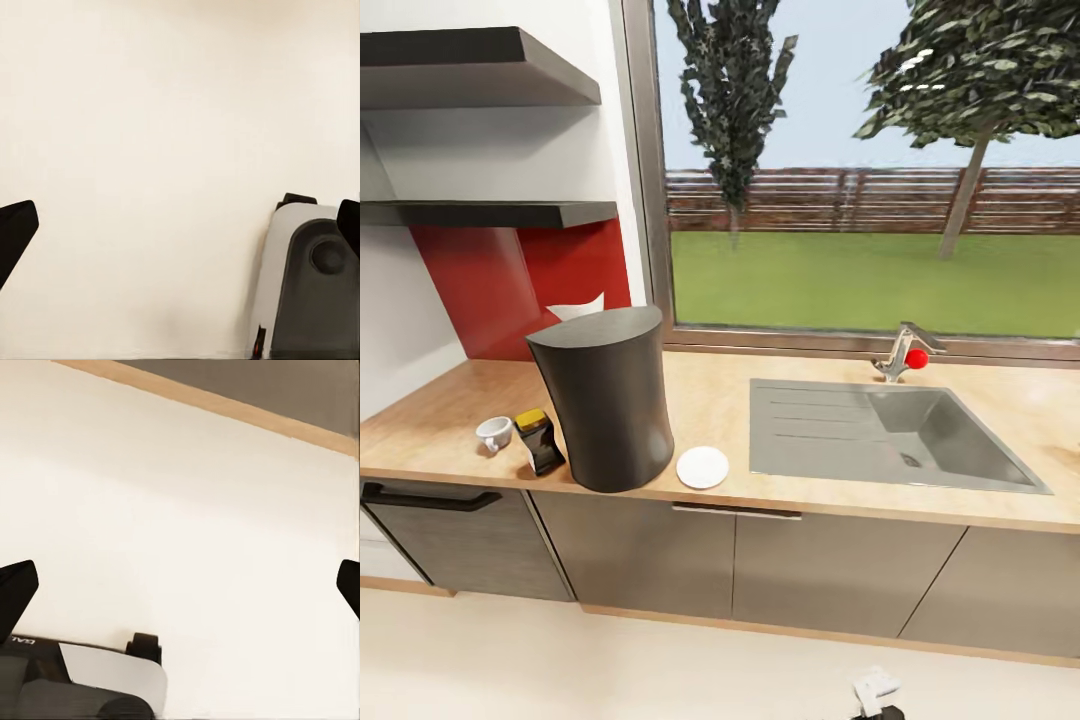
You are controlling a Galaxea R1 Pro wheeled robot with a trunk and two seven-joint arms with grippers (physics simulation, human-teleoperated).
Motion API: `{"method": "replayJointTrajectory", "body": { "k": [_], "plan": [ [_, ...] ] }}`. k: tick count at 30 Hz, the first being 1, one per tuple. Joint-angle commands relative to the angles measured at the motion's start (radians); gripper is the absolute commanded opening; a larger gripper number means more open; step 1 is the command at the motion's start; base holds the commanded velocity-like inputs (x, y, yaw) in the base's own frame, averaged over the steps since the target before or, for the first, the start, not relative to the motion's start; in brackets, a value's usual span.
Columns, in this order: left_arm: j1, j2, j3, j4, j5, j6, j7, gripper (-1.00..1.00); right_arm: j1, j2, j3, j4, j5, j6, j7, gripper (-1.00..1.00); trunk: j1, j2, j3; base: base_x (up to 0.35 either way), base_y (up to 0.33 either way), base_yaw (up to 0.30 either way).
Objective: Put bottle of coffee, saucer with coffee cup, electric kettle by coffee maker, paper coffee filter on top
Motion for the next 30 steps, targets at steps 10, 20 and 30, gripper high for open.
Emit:
{"method": "replayJointTrajectory", "body": {
  "k": [10,20,30],
  "plan": [
    [-0.001,-0.006,-0.017,0.013,0.001,-0.001,0.01,1.0,0.023,0.007,0.01,0.0,-0.015,-0.004,-0.157,1.0,0.001,-0.002,-0.002,0.118,-0.176,0.0],
    [-0.002,-0.009,-0.016,0.013,0.001,-0.002,0.017,1.0,0.031,0.012,0.01,-0.001,-0.015,-0.004,-0.161,1.0,0.001,-0.002,-0.002,0.118,-0.247,-0.004],
    [-0.002,-0.011,-0.016,0.013,0.001,-0.004,0.019,1.0,0.033,0.012,0.01,-0.001,-0.016,-0.005,-0.161,1.0,0.001,-0.002,0.001,-0.177,-0.209,-0.212]
  ]
}}
